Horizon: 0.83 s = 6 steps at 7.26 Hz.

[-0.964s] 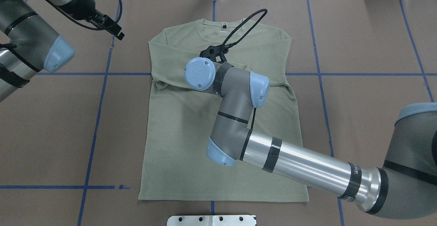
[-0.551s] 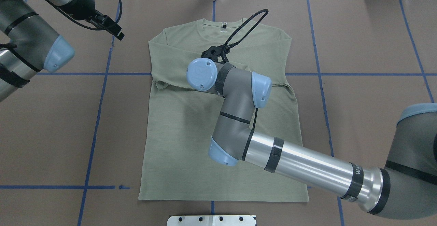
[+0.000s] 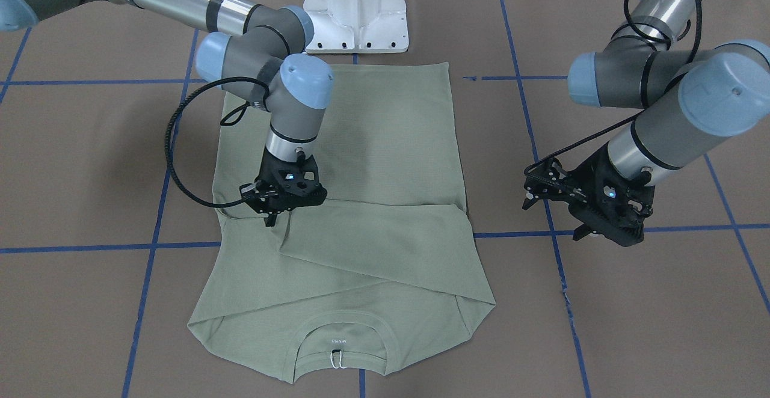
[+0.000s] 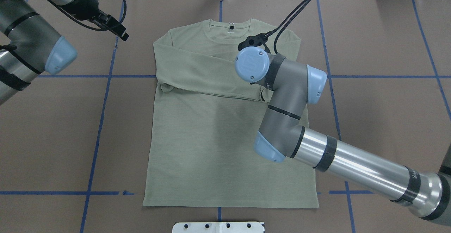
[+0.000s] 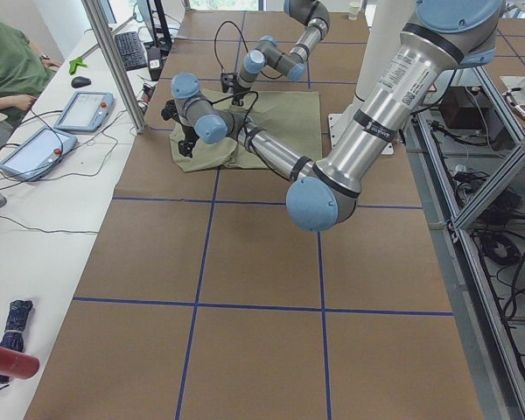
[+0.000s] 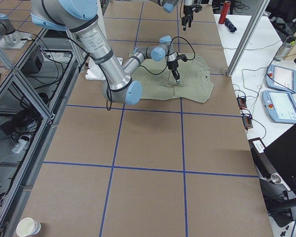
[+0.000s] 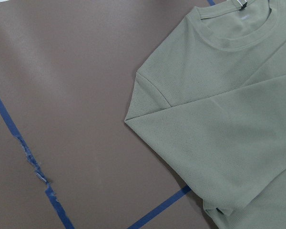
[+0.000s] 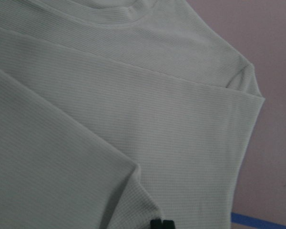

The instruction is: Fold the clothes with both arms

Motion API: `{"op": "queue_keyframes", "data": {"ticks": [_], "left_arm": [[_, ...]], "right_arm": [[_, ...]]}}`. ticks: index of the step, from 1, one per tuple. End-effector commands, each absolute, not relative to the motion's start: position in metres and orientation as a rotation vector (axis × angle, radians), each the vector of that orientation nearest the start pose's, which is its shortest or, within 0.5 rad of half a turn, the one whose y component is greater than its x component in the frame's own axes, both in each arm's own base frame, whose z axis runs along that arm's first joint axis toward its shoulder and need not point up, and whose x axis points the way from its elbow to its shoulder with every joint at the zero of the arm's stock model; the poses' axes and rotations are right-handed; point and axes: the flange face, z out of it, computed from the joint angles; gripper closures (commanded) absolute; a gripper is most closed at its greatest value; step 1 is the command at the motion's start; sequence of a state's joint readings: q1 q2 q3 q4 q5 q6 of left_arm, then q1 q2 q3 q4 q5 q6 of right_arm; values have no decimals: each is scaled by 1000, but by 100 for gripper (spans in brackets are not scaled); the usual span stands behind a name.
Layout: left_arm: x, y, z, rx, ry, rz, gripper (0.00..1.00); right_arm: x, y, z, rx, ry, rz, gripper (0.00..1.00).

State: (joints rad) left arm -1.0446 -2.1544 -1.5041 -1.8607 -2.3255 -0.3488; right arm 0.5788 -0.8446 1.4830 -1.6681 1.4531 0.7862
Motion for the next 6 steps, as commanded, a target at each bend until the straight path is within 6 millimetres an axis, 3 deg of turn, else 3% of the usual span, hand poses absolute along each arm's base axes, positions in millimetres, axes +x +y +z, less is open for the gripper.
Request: {"op": "queue_keyframes", "data": {"ticks": [1,4,6], "left_arm": [[292,-632,295,406,981,466,0],[291,-628,301,403,980,469,0],[291,-628,300,404,979,467,0]], "right_arm": [[-505,-536,309,444,-296,-245,100],[-503,-539,314,439,-286,-245,100],[-504,-542,314,451,-302,-229,1]]}}
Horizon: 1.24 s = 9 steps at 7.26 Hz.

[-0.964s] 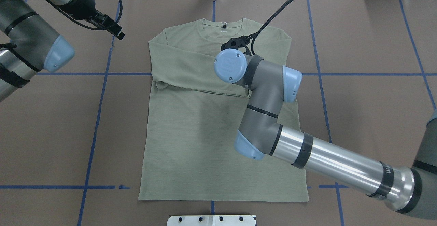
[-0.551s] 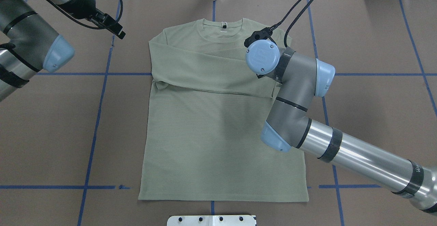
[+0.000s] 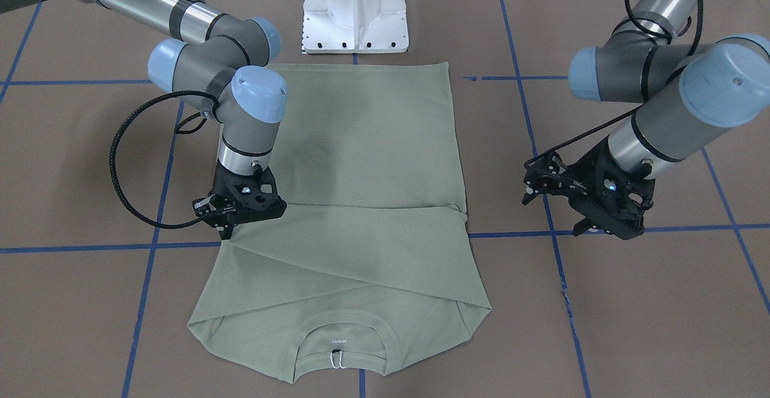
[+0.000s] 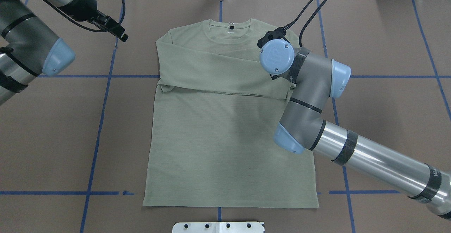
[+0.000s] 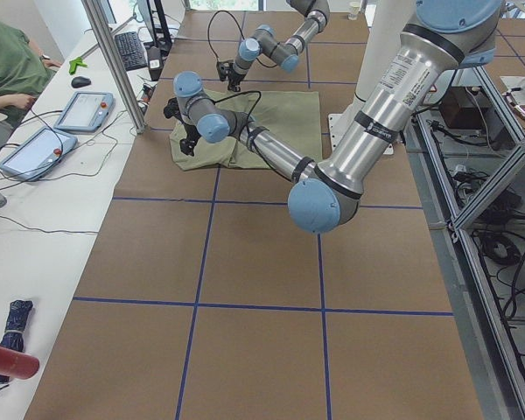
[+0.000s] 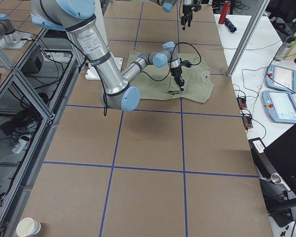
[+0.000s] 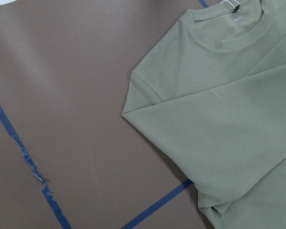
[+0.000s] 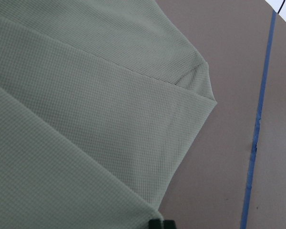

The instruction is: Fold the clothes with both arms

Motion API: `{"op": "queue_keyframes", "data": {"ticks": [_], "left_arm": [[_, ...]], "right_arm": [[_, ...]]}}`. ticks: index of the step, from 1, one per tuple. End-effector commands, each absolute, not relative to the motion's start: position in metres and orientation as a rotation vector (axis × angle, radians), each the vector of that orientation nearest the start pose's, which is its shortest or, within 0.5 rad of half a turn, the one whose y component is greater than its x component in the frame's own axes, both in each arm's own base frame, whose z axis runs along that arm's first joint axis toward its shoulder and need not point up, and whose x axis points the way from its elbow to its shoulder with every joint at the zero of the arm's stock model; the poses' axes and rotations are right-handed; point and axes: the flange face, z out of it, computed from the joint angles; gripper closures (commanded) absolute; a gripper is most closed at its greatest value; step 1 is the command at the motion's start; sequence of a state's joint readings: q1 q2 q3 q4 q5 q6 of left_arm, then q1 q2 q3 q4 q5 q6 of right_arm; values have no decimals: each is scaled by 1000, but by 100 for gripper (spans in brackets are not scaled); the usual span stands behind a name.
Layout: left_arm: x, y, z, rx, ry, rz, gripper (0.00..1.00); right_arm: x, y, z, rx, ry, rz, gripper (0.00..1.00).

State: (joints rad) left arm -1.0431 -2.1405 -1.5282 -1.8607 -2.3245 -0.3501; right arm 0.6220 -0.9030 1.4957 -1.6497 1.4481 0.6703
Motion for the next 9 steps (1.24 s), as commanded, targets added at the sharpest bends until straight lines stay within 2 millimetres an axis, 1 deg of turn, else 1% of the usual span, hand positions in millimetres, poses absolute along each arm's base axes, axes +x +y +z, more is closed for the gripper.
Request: {"op": "queue_keyframes", "data": {"ticks": [1,2,3,4,5,6,7,8,9], "left_arm": [[289,-628,299,405,978,463,0],[284,-620,301,376,986,393,0],[276,-601,304,365,1004,348,0],[262,-568,301,361,1030,303,0],[266,-521,282,369,1038,196,0],[291,-462,277,311,1060,105,0],[303,-427,267,314,1093,20,0],[309,-399,270,271,1159,-39,0],[319,-375,283,279,1210,-110,0]], "right_arm": [[-496,-552,301,457,-407,-218,0],[-476,-563,287,388,-601,-216,0],[-460,-558,286,289,-714,-110,0],[-443,-535,294,229,-765,10,0],[-416,-505,291,205,-814,44,0],[-385,-466,302,152,-861,119,0],[-368,-425,293,105,-914,210,0],[-363,-384,293,69,-980,283,0],[-350,-357,308,79,-1087,342,0]]}}
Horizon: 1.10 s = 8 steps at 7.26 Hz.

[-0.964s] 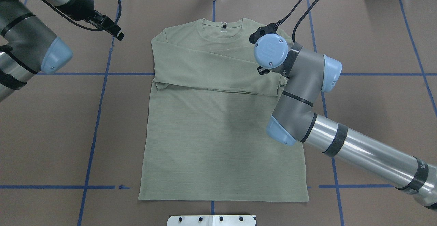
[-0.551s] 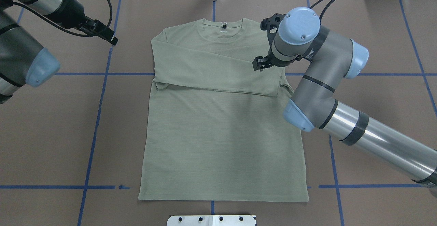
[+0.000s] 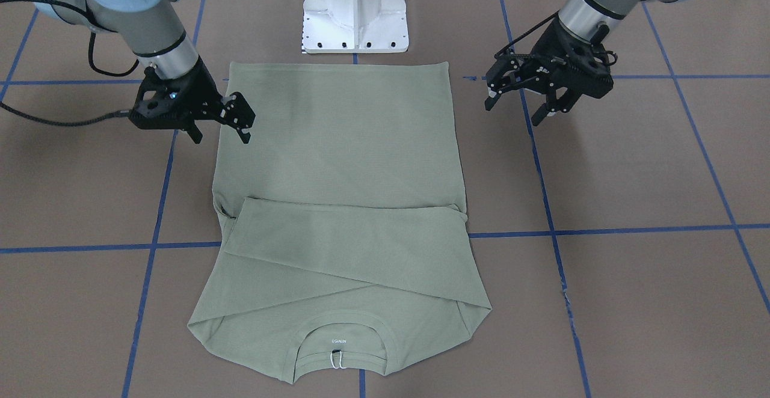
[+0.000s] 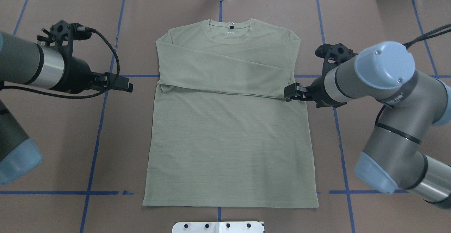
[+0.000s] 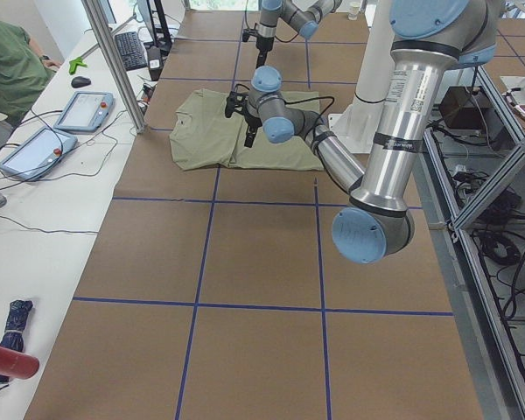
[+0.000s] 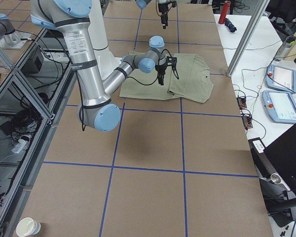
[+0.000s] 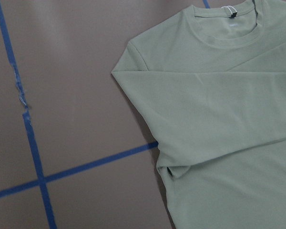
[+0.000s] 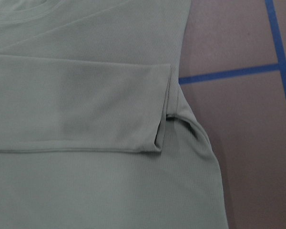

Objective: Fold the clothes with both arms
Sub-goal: 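Move both grippers to the shirt's side edges at mid-height, then move both grippers toward the hem corners nearest the robot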

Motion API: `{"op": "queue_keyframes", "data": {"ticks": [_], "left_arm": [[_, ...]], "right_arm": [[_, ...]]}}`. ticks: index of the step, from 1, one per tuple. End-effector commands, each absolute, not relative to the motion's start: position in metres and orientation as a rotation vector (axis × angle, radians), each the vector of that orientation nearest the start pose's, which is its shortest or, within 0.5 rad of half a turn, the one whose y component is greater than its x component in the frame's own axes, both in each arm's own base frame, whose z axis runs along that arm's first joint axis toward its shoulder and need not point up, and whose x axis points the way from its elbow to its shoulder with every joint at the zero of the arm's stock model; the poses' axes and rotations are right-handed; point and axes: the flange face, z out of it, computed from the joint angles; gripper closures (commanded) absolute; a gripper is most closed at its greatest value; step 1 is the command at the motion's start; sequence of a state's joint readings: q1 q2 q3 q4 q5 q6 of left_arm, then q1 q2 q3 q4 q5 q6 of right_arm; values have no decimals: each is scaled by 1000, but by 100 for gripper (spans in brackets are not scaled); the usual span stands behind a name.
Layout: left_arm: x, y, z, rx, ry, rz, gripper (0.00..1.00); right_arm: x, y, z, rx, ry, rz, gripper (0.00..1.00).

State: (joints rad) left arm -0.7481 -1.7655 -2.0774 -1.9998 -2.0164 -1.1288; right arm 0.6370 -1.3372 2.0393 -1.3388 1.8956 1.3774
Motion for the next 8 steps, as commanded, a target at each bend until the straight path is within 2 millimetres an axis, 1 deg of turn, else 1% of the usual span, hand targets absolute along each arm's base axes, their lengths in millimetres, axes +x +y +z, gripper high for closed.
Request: {"op": "queue_keyframes", "data": {"ticks": [1,2,3,4,5,6,7,8], "left_arm": [[339,-347,295,258,1232,-180,1],[352,-318,295,227,1241,-216,1],[359,-288,297,170,1245,-265,2],[364,-277,292,137,1262,-315,6],[360,-275,287,133,1274,-324,9],[370,-266,289,106,1271,-366,10],[383,-250,287,109,1282,-448,10],[396,-233,289,110,1278,-482,10]], "right_arm": [[-349,-334,320,42,-1134,415,0],[-359,-301,326,85,-1112,444,1],[-358,-277,337,84,-1084,471,2],[-358,-267,341,34,-1105,566,4],[-364,-254,342,39,-1130,625,5],[-372,-241,347,86,-1125,635,4],[-373,-237,350,68,-1123,665,6],[-376,-232,351,62,-1125,689,7]]}}
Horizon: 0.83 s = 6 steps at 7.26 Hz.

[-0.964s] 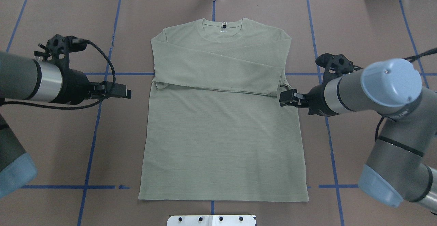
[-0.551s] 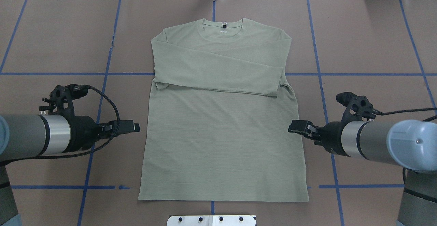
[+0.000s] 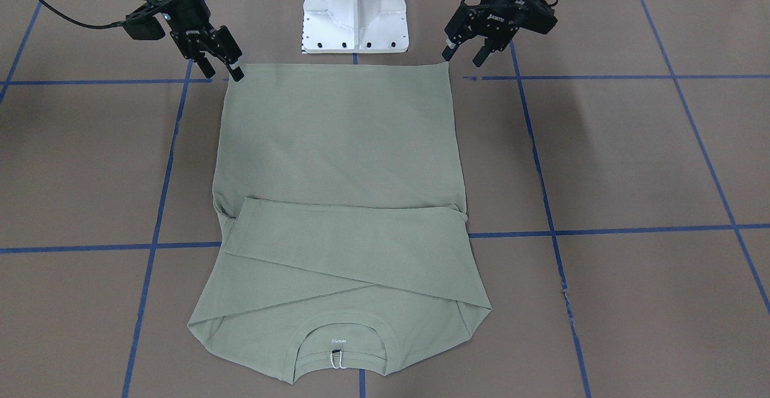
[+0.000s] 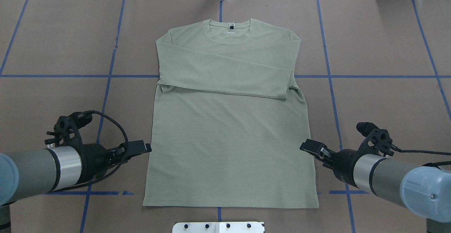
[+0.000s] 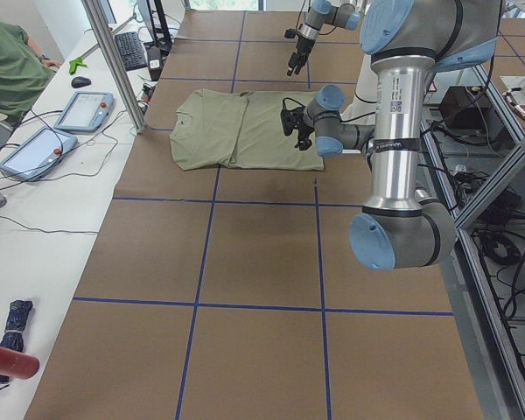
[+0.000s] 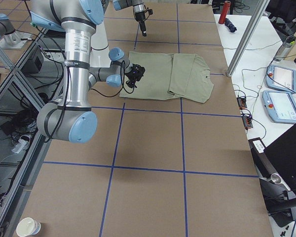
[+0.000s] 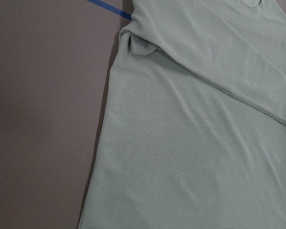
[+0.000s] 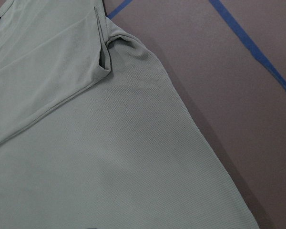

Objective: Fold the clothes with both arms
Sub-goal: 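Move both grippers toward the hem corners nearest the robot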

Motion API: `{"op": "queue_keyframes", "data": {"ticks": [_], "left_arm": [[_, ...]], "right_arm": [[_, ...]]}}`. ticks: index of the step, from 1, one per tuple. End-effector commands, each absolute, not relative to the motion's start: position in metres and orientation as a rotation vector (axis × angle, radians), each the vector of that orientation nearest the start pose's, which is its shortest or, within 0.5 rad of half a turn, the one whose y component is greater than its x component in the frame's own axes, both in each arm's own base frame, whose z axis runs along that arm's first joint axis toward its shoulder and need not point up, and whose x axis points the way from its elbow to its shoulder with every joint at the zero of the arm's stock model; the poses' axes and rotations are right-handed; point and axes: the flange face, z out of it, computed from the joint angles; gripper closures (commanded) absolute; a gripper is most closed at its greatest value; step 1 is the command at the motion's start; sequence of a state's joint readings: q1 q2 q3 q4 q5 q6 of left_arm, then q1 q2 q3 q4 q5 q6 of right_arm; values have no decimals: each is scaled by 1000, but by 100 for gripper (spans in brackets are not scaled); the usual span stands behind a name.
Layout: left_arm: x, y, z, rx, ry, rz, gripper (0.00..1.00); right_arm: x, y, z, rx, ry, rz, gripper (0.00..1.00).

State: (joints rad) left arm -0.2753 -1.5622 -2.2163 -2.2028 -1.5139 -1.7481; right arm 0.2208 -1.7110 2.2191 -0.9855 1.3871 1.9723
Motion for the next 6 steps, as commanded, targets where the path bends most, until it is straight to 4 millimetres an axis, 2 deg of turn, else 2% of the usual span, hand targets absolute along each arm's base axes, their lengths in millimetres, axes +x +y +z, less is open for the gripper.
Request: {"op": "queue_keyframes", "data": {"ticks": [1,2,3,4,6], "left_arm": [[406,-223,296,108,1264,-474,10],[414,-218,303,99,1247,-462,9],[427,-211,317,92,1217,-472,9],[443,-200,333,91,1186,-469,9],[459,-188,350,75,1153,-448,9]], "right_arm": [[-384,-220,352,92,-1130,684,6],[-384,-212,352,86,-1176,680,6],[-375,-204,365,96,-1182,674,6],[-375,-202,367,100,-1180,669,2],[-376,-201,366,97,-1183,668,1]]}}
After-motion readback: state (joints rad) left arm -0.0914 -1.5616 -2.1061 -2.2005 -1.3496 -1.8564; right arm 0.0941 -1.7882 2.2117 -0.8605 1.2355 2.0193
